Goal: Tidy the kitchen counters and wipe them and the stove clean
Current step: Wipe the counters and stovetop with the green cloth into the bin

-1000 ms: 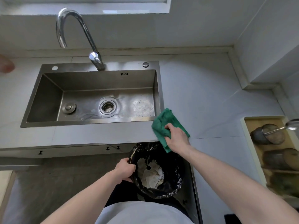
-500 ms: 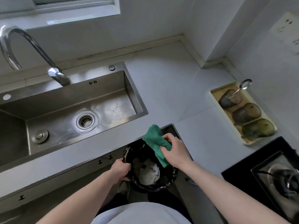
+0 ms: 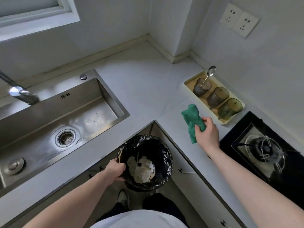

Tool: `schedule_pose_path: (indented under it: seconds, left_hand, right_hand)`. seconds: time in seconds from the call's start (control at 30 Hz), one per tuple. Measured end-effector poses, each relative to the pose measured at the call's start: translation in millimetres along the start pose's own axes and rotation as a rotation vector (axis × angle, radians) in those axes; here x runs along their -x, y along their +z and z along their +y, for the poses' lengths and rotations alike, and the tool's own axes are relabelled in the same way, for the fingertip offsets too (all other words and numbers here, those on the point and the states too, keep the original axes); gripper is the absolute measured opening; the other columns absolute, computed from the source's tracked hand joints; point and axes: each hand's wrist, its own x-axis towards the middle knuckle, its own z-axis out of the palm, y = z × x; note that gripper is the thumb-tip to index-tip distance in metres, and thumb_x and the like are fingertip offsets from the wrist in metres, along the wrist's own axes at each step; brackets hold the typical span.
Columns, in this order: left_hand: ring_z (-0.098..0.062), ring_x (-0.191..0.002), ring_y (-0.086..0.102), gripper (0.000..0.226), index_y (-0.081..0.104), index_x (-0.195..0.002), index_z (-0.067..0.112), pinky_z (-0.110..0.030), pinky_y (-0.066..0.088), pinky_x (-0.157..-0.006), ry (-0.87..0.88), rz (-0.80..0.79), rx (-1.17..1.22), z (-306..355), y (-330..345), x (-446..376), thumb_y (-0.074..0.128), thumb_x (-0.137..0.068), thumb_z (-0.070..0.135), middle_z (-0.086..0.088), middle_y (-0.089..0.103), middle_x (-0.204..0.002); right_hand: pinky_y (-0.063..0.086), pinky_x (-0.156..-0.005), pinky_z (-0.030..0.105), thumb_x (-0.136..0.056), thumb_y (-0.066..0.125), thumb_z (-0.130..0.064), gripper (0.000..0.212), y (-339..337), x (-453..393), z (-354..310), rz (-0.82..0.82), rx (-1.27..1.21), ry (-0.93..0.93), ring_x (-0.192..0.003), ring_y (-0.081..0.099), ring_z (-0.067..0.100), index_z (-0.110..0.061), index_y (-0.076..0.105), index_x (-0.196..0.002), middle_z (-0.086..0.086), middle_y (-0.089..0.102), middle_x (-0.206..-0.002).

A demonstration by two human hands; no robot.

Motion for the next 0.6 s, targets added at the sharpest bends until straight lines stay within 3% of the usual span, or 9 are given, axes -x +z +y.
schedule_pose_path:
  seconds: [0.2,0.4,0.6]
  left_hand:
    - [-0.036,-0.070,0.077,0.029,0.063,-0.107,0.008,-0.049,0.065,-0.060,0.008,0.019,0.032,13.2,22.4,-4.2,0.052,-0.081,0.003,-0.022,0.073,-0.099]
    - [-0.041,-0.070,0.076,0.033,0.063,-0.106,0.010,-0.053,0.064,-0.067,-0.008,0.037,0.101,13.8,38.5,-13.8,0.050,-0.076,0.005,-0.024,0.074,-0.099]
    - [-0.033,-0.075,0.077,0.031,0.063,-0.108,0.012,-0.047,0.065,-0.062,-0.020,0.062,0.035,12.5,46.6,-19.8,0.052,-0.080,0.004,-0.018,0.073,-0.100]
  right_hand:
    - [0.051,-0.086,0.039,-0.095,0.062,-0.020,0.028,-13.4,-51.0,36.1,-0.012,0.084,0.085,-0.109,0.060,0.033,-0.023,0.050,-0.121,0.014,0.064,-0.122]
    - [0.050,-0.089,0.042,-0.097,0.060,-0.016,0.029,5.8,-76.9,48.4,-0.153,0.190,0.108,-0.111,0.060,0.038,-0.019,0.051,-0.123,0.016,0.063,-0.124]
    - [0.047,-0.075,0.035,-0.097,0.060,-0.017,0.025,35.0,-72.8,57.0,-0.234,0.249,0.165,-0.088,0.053,0.028,-0.023,0.050,-0.120,0.014,0.063,-0.115]
